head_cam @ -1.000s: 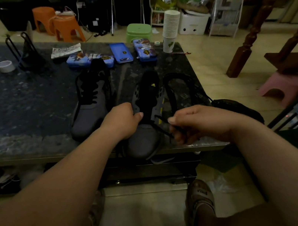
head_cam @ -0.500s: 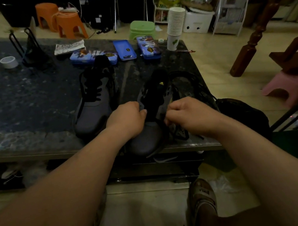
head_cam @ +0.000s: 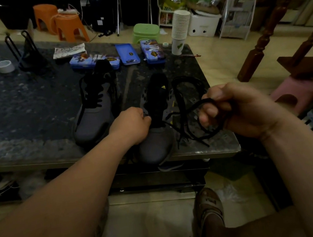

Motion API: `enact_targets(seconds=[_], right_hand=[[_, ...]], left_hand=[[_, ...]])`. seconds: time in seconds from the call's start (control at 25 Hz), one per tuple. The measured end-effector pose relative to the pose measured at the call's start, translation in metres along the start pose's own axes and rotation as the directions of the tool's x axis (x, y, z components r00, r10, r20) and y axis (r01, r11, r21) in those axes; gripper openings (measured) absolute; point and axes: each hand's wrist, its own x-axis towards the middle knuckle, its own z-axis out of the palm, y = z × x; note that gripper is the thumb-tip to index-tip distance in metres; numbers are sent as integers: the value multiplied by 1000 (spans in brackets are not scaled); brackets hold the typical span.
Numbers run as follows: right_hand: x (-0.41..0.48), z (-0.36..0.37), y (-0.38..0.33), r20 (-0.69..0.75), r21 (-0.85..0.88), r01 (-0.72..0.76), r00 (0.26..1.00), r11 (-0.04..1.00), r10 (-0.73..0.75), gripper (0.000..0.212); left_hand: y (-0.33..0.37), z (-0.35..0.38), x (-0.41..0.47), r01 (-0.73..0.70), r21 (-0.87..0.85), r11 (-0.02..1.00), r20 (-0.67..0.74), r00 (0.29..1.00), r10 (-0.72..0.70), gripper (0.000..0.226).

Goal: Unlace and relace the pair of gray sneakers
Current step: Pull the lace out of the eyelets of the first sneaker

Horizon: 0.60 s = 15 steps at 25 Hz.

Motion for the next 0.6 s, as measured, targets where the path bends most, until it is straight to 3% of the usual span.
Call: enact_targets(seconds=[0.04, 0.08, 0.16, 0.24, 0.32, 0.4, 0.48, 0.6], right_hand=[[7, -2, 8, -136, -211, -105, 988, 972, 77, 37], [16, -5, 18, -289, -438, -231, 951, 869, 107, 32], [36, -5, 34, -467, -712, -369, 884, 598, -10, 29], [51, 10, 41, -429, -783, -301, 895, 544, -121, 38], [62, 29, 46, -349, -820, -246, 931, 516, -111, 49], [68, 42, 54, -275, -865, -220, 960, 451, -60, 45], [65, 42, 49, -286, -779, -222, 958, 586, -16, 31], [45, 30, 27, -351, -393, -196, 935, 898, 50, 27]], left_hand=[[0, 0, -1, 1, -7, 1000, -5, 1000, -1, 39], [0, 1, -2, 5, -13, 1000, -7, 1000, -5, 40], [0, 0, -4, 8, -12, 1000, -3, 1000, -9, 40], [1, -1, -4, 10, -8, 1000, 6, 1000, -10, 40], [2, -1, -4, 8, -11, 1000, 3, 1000, -8, 40], [1, -1, -4, 14, -3, 1000, 0, 1000, -14, 40], [2, -1, -3, 10, 9, 1000, -2, 1000, -10, 40], [2, -4, -1, 14, 15, 1000, 39, 999, -15, 41]])
